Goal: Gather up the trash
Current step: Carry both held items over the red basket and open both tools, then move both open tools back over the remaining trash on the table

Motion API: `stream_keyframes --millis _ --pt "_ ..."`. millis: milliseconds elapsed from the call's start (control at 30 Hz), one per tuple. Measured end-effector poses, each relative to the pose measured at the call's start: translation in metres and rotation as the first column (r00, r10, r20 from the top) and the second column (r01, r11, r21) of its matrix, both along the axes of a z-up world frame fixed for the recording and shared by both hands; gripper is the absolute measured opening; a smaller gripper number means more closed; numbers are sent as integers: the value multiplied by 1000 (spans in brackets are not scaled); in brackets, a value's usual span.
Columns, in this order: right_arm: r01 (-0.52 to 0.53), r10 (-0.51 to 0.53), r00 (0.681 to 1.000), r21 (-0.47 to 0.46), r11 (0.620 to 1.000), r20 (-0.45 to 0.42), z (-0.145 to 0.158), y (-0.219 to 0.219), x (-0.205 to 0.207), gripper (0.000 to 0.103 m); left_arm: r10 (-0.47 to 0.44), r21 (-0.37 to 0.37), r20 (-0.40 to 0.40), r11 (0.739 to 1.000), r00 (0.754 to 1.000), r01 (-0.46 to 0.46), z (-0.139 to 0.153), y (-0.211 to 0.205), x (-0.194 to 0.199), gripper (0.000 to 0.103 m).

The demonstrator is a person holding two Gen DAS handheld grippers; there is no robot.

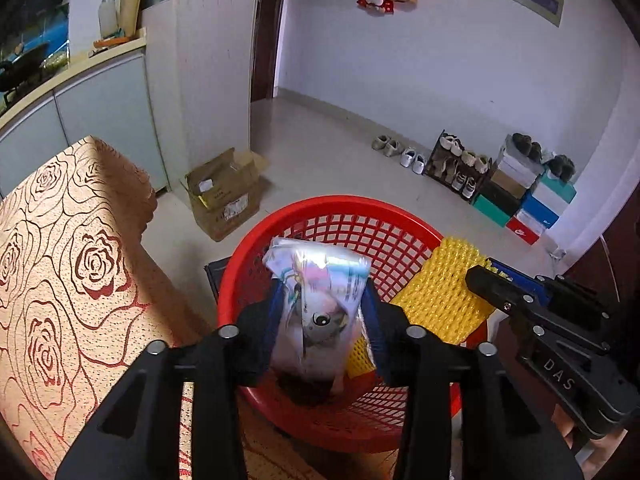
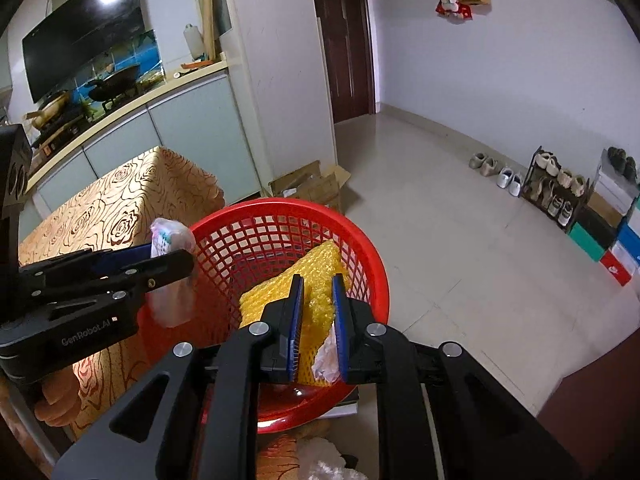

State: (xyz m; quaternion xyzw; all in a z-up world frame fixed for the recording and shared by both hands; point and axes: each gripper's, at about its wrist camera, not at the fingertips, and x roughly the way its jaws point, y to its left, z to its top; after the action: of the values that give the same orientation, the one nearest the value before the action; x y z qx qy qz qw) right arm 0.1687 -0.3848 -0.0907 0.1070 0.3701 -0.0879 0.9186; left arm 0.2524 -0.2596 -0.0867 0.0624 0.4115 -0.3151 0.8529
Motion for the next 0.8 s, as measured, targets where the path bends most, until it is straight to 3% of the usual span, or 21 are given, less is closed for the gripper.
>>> stream_keyframes --millis 200,367,667,800 --pt "-8 8 1000 17 1000 -4 -1 -1 0 16 4 -18 6 1000 1000 -4 6 3 0 60" --pt "-8 8 1000 23 1000 3 0 -1 -2 28 18 -16 24 1000 1000 -18 14 9 -1 65" --pt "-9 8 1000 16 1000 30 10 4 -7 39 77 -41 56 996 995 -74 34 37 -6 70" --pt "-18 18 999 12 1000 43 15 10 -9 39 109 -52 79 993 991 -105 46 54 -13 71"
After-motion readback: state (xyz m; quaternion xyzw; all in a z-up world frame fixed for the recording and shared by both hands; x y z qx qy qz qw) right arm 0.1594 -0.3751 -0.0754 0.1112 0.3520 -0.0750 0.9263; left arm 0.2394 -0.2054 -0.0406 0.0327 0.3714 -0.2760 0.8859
